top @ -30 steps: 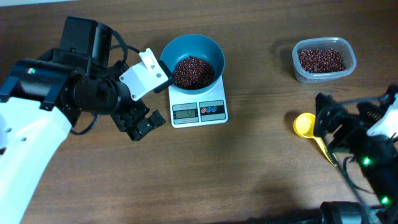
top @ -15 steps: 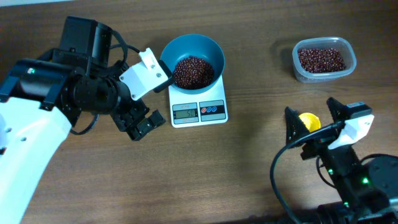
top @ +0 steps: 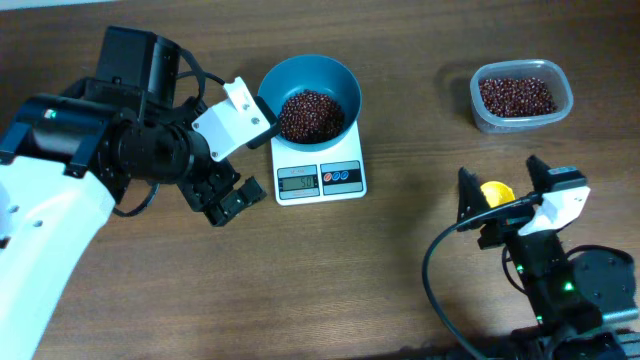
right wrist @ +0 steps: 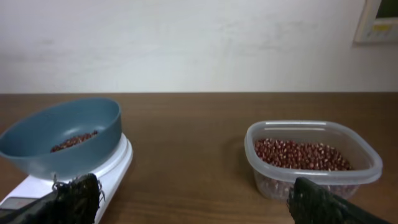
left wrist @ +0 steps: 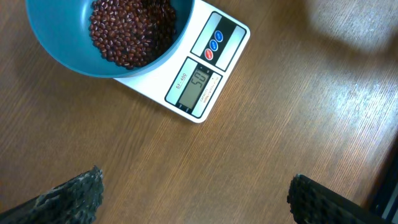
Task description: Scoop item into bowl and weigh 50g on scale
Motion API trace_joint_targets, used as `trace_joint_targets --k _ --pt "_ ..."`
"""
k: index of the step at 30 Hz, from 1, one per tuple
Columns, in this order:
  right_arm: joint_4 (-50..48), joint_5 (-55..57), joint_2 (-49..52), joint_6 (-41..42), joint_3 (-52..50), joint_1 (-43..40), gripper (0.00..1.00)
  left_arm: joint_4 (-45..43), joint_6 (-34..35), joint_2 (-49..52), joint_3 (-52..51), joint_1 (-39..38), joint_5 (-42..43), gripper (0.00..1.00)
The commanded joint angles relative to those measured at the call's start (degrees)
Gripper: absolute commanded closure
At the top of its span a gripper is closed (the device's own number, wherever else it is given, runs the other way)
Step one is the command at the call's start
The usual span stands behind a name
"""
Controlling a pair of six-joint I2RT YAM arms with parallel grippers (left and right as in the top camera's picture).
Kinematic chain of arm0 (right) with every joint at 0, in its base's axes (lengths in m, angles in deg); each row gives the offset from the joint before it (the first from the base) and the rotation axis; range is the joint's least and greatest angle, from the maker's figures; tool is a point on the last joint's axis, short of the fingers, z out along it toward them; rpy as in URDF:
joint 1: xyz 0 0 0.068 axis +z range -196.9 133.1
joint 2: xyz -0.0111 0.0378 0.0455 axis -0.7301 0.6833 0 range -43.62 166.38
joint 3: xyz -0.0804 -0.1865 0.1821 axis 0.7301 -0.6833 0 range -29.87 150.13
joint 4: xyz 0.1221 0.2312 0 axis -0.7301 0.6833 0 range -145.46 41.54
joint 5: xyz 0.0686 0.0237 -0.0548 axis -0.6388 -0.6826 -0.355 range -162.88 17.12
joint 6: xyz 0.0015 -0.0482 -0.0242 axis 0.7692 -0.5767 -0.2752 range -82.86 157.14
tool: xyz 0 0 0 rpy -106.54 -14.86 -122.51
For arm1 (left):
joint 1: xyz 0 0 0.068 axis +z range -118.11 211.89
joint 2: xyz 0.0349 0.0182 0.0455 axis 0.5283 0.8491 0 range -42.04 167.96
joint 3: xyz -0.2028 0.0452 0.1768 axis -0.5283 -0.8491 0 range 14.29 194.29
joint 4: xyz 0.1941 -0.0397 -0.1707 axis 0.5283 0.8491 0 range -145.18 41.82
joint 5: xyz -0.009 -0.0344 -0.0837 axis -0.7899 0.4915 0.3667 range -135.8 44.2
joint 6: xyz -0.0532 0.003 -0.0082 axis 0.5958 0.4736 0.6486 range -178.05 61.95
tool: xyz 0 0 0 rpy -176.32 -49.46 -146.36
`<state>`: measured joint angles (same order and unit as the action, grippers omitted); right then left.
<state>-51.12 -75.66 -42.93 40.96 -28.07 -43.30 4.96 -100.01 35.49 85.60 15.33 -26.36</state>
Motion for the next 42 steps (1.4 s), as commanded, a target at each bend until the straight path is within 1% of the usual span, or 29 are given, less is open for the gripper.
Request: trace_joint_targets --k 1,3,4,5,9,14,34,35,36,37,39,42 --pt "0.0 0.5 -0.5 -0.7 -1.5 0.5 0.01 -0.1 0.7 0.2 0.9 -0.2 0.2 0.01" --pt "0.1 1.0 -0.5 -2.8 -1.5 0.5 0.01 -0.1 0.7 0.2 0.9 -0.2 0.2 0.01" --pt "0.1 1.1 -0.5 -6.7 -1.5 0.4 0.01 -0.1 0.7 0.2 0.9 -0.2 0.3 0.01" --pt "0.2 1.2 -0.5 -8.1 -1.5 0.4 0.01 0.0 0.7 0.2 0.9 -0.2 0.2 0.01" --pt "0.2 1.0 -0.5 -7.9 -1.5 0.4 0.01 0.0 0.7 0.2 0.9 -0.2 0.2 0.01" --pt "0.1 1.2 -0.3 -7.9 -1.5 -1.8 0.01 -0.1 0.7 0.2 0.9 -0.2 0.2 0.01" --pt "0.1 1.1 0.0 -7.9 -1.5 -1.8 0.01 0.5 0.7 0.2 0.9 -0.2 0.3 0.01" --pt "0.1 1.1 0.0 -7.9 -1.5 -1.8 0.01 0.6 0.7 0.2 0.9 -0.2 0.7 0.12" --pt "0.1 1.1 0.0 -7.9 -1.5 -1.8 0.01 0.8 0.8 0.2 0.9 -0.2 0.7 0.2" --pt "0.1 1.1 0.0 -7.9 -1.5 -1.8 0.01 1.9 0.7 0.2 0.9 -0.2 0.7 0.01" --pt "0.1 1.1 0.0 -7.9 -1.5 -1.8 0.01 2.1 0.5 0.2 0.9 -0.2 0.3 0.01" --pt "0.1 1.1 0.0 -7.9 -1.5 -1.8 0.01 5.9 0.5 -2.2 0.9 -0.2 -1.5 0.01"
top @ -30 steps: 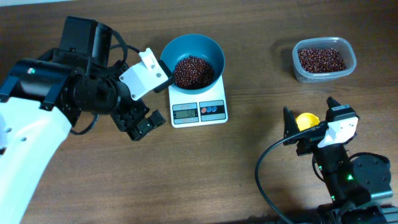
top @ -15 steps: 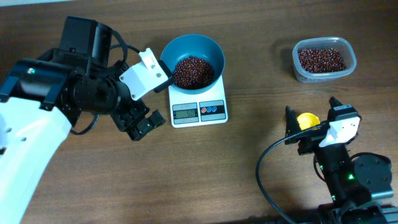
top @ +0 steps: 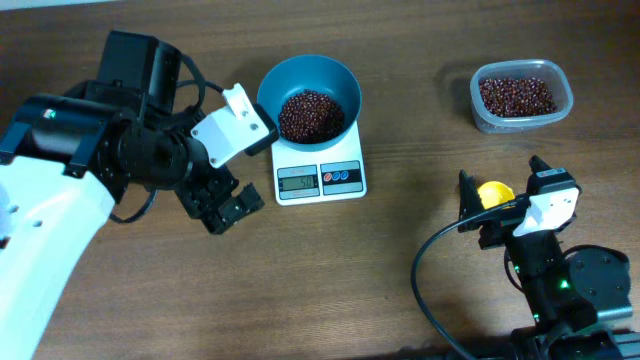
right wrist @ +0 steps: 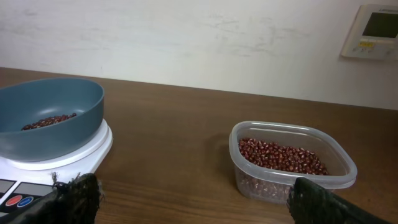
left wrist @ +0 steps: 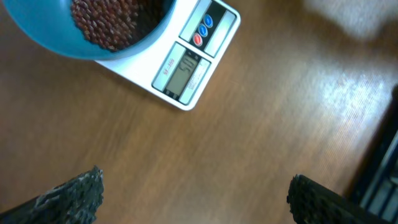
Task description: Scoop item into bowl and weigh 50g on scale
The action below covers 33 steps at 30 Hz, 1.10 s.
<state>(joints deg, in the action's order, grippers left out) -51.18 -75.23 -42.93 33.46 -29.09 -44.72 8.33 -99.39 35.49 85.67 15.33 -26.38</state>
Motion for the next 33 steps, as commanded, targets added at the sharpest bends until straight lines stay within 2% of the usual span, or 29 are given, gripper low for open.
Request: trace_joint_targets --k 1,2,5,11,15,20,25,33 --pt "0.2 0.7 0.0 -0.4 -0.5 -0.4 0.01 4.2 0.1 -4.2 0.8 0.0 -2.4 0.01" --pt "0.2 0.7 0.0 -0.4 -0.5 -0.4 0.01 5.2 1.6 -6.0 0.8 0.2 -3.0 0.01" --pt "0.2 0.7 0.0 -0.4 -0.5 -0.4 0.01 7.6 15.9 -15.1 0.8 4.7 -8.9 0.01" --pt "0.2 0.7 0.0 -0.4 -0.5 -0.4 0.01 10.7 31.1 -32.1 -3.3 12.9 -13.1 0.01" --pt "0.2 0.7 0.0 -0.4 -0.5 -0.4 0.01 6.3 31.1 -42.1 -9.7 12.9 -17.2 0.01" --pt "0.2 0.7 0.0 -0.4 -0.5 -0.4 0.01 -1.8 33.4 -58.7 -22.3 12.9 -19.5 0.01" --pt "0.2 0.7 0.0 -0.4 -0.5 -0.4 0.01 -2.9 34.3 -69.8 -26.3 12.9 -19.5 0.01" --pt "0.2 0.7 0.0 -0.4 -0.5 -0.4 0.01 -2.7 34.2 -74.8 -26.3 12.9 -19.6 0.01"
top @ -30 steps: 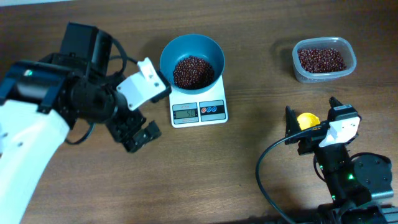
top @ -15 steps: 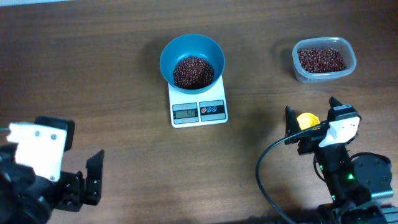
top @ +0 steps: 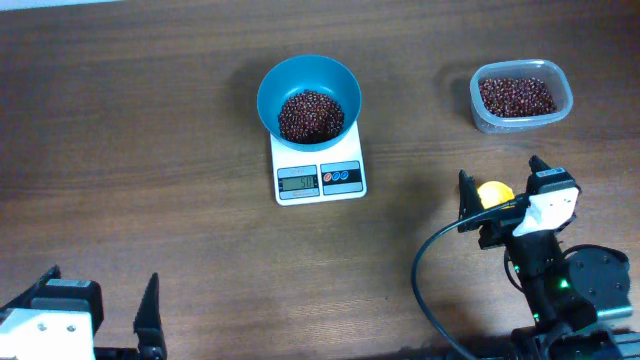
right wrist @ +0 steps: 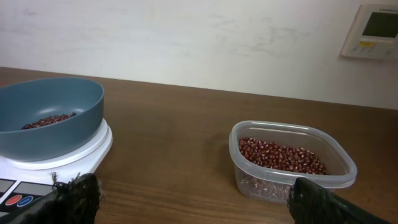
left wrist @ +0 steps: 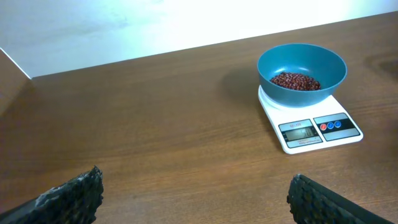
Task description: Scoop item into bowl and weigh 50g on scale
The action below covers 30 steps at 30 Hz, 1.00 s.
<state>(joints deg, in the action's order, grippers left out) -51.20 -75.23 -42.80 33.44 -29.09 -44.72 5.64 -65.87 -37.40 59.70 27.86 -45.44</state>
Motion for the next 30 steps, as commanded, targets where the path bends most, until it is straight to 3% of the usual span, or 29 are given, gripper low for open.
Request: trace_joint_targets --k 1,11,21,30 --pt "0.2 0.7 -0.2 -0.4 -0.5 -0.4 0.01 0.0 0.7 -2.7 -0.4 0.3 -0.6 0.01" --pt "0.2 0.7 -0.2 -0.4 -0.5 -0.4 0.01 -4.7 0.7 -4.3 -2.2 0.3 -1.8 0.01" --pt "0.2 0.7 -0.2 -0.4 -0.5 -0.4 0.01 -35.6 0.7 -4.3 -27.8 0.3 -1.7 0.01" --pt "0.2 0.7 -0.2 -0.4 -0.5 -0.4 0.01 -49.8 0.5 -4.3 -39.5 0.3 -1.7 0.01"
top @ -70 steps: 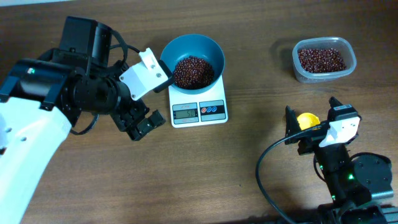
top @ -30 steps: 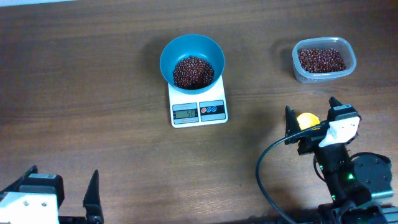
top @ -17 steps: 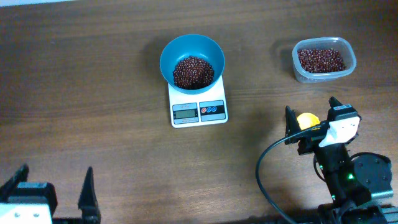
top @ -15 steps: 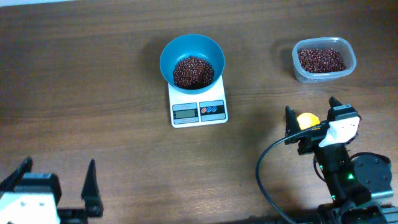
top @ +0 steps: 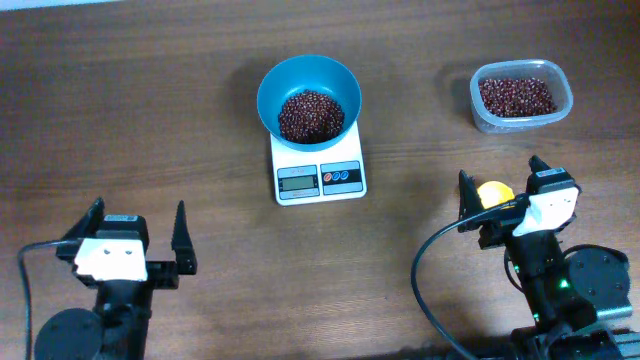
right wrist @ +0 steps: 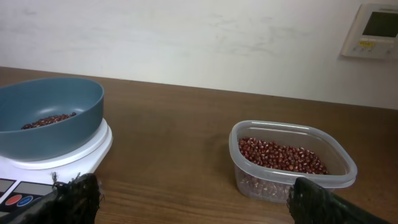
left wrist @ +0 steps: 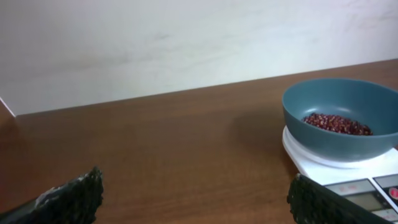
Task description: Scoop item into bowl and weigh 50g on scale
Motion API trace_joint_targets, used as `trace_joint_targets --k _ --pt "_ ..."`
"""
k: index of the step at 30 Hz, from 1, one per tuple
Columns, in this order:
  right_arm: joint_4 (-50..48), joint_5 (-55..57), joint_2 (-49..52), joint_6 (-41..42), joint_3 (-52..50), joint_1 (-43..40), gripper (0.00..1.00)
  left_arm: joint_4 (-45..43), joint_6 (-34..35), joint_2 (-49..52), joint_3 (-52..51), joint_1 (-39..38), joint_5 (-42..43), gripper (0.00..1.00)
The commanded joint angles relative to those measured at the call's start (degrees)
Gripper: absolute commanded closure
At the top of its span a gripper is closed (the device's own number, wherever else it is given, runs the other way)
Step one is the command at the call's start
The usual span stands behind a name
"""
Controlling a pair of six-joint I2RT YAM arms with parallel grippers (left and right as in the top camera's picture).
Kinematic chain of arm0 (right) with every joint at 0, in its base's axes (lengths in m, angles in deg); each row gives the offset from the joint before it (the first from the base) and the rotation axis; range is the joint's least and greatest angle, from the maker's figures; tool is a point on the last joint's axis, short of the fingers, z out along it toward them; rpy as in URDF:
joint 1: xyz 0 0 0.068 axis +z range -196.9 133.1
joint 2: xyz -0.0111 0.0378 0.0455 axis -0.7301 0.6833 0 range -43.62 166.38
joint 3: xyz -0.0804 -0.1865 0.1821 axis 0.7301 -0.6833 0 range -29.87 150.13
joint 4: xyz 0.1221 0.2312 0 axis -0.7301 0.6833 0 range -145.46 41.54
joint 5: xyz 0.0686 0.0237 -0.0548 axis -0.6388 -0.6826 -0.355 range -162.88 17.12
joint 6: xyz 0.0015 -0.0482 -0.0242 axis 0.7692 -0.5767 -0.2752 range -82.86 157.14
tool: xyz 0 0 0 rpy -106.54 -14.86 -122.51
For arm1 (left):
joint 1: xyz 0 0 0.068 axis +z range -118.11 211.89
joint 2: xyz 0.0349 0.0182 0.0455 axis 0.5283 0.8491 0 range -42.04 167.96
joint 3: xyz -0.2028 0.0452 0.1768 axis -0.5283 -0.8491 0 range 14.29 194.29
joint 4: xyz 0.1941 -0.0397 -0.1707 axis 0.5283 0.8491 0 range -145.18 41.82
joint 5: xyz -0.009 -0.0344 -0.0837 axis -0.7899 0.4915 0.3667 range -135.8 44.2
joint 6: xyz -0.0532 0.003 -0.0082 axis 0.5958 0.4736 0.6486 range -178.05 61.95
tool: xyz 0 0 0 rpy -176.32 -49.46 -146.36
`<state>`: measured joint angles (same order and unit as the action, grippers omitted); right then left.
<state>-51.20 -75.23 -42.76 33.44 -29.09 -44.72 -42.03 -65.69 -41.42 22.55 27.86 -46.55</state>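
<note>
A blue bowl (top: 309, 92) holding red beans (top: 310, 113) stands on a white scale (top: 321, 192) at the table's middle back. The display is too small to read. The bowl (left wrist: 341, 118) shows at the right of the left wrist view, and the bowl (right wrist: 50, 115) at the left of the right wrist view. A clear tub of beans (top: 520, 95) sits at the back right. My left gripper (top: 138, 228) is open near the front left, far from the scale. My right gripper (top: 500, 185) is open at the front right, with nothing between its fingers.
A small yellow object (top: 493, 192) shows between my right fingers from above; the right wrist view does not show it. A white wall lies behind the table. A thermostat panel (right wrist: 376, 31) hangs on it at the right.
My left arm was at the bottom left corner of the overhead view and now sits a little farther in. Its camera is lower and closer to the bowl. The right arm has not moved.
My left arm was stretched out beside the scale, its camera looking down on a display that seemed to read 50. Then it stood slightly farther left. Then it was back at the front left, where it remains. My right gripper stayed open throughout.
</note>
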Motion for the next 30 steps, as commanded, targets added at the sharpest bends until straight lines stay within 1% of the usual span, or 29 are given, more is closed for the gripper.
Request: trace_joint_targets --k 1,6,30 --pt "0.2 0.7 -0.2 -0.4 -0.5 -0.4 0.01 -3.0 0.3 -0.3 -3.0 0.3 -0.6 0.01" --pt "0.2 0.7 -0.2 -0.4 -0.5 -0.4 0.01 -9.2 0.3 -0.3 -7.8 0.3 -0.6 0.01" --pt "0.2 0.7 -0.2 -0.4 -0.5 -0.4 0.01 -8.4 0.3 0.2 -7.7 0.4 0.8 0.01"
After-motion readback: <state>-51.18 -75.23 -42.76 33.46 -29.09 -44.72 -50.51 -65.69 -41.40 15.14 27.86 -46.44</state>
